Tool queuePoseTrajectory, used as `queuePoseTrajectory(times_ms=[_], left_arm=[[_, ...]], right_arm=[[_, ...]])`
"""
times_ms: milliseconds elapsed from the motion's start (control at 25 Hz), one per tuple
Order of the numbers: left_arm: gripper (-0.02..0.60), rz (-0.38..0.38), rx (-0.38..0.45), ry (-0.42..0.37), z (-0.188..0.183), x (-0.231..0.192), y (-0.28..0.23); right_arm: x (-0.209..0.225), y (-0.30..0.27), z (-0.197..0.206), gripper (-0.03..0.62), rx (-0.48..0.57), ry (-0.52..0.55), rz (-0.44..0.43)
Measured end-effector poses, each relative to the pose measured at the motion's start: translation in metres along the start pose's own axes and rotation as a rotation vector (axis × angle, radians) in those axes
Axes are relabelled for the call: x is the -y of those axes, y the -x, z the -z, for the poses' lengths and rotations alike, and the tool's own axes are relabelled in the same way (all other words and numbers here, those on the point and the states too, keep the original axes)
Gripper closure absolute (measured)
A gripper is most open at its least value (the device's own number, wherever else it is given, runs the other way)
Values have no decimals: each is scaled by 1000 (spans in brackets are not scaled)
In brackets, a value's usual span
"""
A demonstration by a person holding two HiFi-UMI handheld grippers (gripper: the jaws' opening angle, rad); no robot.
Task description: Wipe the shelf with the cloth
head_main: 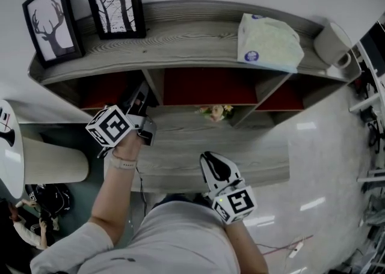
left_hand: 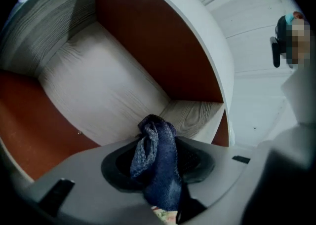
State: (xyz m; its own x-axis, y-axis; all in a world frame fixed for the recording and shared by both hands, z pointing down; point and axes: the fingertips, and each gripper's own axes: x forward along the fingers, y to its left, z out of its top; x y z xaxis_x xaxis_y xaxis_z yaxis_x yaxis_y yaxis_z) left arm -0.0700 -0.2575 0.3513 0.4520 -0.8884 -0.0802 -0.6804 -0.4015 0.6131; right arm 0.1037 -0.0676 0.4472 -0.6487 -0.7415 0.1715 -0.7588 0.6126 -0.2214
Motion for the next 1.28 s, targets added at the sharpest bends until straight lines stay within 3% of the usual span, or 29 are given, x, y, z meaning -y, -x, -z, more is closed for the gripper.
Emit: queuePoseTrajectory(times_ms=[200, 480, 640, 1000, 1280], left_arm=[[423, -21, -59, -12, 24, -5, 14], [423, -47, -172, -202, 26, -11, 4], [423, -60, -171, -246, 13, -13, -11], [423, -72, -175, -258, -7, -21, -43], [423, -178, -308, -439, 23, -31, -29]], right_arm=[[-4, -5, 2, 551, -6, -2, -24], [-6, -8, 2, 551, 0, 0, -39], [-2, -5, 2, 551, 4, 0, -24], [15, 5, -1, 551, 7, -16, 50], [18, 3, -4, 551, 16, -17, 53]])
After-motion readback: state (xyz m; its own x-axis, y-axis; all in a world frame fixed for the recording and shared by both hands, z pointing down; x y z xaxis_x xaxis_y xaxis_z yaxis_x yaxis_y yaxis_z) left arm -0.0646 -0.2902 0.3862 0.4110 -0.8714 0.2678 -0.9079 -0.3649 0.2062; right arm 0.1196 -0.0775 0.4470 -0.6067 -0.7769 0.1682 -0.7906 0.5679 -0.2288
